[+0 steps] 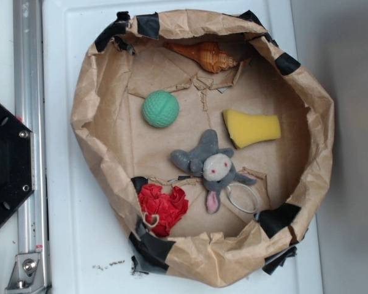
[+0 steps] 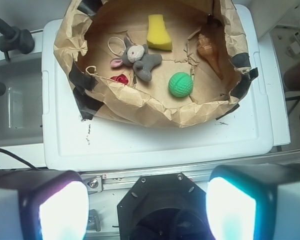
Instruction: Grab the gray animal.
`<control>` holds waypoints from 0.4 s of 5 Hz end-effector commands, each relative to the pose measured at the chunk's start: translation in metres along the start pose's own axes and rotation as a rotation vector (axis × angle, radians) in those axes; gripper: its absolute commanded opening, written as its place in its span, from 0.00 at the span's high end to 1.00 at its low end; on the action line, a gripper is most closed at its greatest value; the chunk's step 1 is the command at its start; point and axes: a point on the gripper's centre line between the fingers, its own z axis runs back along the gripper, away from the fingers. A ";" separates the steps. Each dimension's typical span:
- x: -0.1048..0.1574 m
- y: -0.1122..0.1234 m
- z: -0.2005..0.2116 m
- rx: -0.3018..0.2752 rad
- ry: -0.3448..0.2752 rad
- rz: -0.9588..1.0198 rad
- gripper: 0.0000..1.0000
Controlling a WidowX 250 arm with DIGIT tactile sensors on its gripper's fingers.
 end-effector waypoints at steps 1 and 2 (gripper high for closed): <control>0.000 0.000 0.000 0.000 0.000 0.000 0.00; 0.046 0.026 -0.035 0.112 -0.027 0.032 0.00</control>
